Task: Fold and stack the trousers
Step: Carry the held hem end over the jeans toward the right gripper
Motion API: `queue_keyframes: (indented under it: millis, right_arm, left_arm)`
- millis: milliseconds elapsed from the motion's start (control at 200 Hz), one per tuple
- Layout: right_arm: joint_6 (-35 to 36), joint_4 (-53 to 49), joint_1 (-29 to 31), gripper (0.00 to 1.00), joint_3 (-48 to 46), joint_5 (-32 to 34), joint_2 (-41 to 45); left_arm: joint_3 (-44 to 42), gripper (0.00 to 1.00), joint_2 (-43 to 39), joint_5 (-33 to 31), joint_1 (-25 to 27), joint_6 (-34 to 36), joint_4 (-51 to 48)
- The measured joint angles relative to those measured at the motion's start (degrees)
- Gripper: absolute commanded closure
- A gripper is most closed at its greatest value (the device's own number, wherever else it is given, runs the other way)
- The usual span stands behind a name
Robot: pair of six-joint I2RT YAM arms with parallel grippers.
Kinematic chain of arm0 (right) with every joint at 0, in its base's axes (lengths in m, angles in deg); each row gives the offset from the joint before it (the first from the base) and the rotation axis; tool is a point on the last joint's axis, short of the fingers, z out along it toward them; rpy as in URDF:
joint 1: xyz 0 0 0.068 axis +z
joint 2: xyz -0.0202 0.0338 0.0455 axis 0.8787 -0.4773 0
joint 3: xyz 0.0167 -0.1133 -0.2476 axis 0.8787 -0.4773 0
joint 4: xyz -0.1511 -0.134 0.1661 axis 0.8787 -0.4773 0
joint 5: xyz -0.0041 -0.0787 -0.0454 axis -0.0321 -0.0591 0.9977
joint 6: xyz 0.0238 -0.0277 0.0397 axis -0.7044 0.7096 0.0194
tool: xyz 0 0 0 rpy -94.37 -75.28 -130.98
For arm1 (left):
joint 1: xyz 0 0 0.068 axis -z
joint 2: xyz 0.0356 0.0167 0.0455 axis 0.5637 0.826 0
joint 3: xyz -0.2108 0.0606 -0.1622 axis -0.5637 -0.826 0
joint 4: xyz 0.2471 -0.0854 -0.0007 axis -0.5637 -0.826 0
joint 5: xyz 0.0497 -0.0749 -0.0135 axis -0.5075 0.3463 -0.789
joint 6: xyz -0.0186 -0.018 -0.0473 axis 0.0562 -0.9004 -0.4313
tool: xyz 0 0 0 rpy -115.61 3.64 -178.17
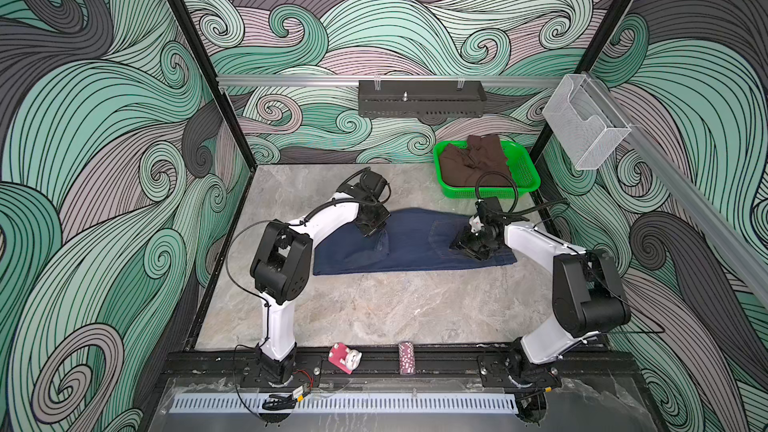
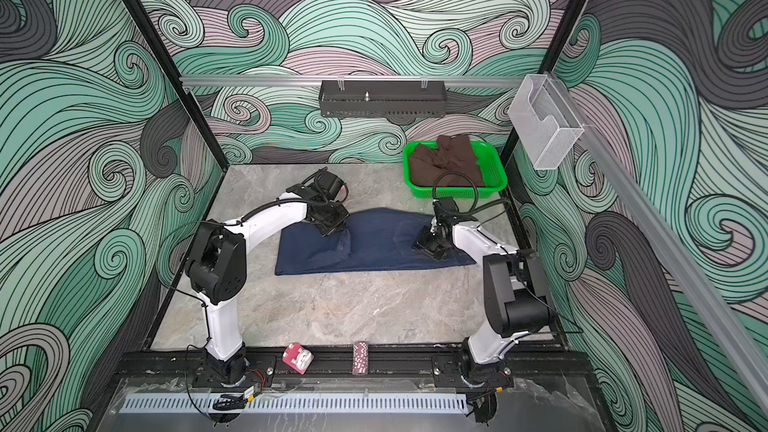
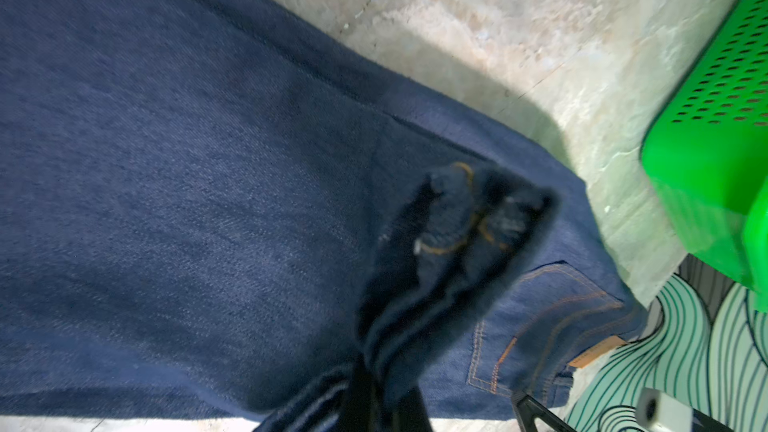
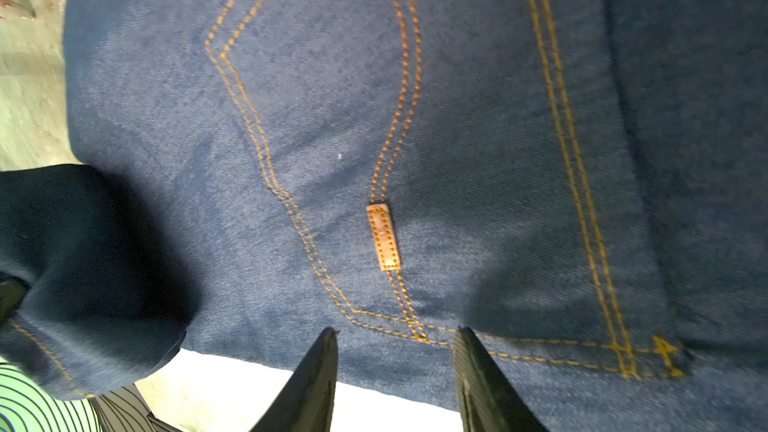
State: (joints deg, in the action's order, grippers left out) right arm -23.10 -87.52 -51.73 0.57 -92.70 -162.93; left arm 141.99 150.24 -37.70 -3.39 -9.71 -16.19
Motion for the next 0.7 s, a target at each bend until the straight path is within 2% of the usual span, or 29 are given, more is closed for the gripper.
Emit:
queue_keyframes:
  millis: [470,600,700]
  right_arm:
    - [0.46,-0.22,-0.74,0.53,-0.24,-0.11,0.00]
    - [0.46,-0.35,-0.83,0.53,-0.35,-0.11,0.00]
    - [0.48,-0.59,-1.01,0.53,-0.35,-0.11,0.13]
  left_arm:
    - [3.08,1.00,2.21,-0.61,1.05,-0.04,0.00]
    - [3.45,0.71,3.58,-0.15,1.05,0.11,0.00]
    - [3.52,0.55,3.78,0.11,1.05,0.52,-0.04]
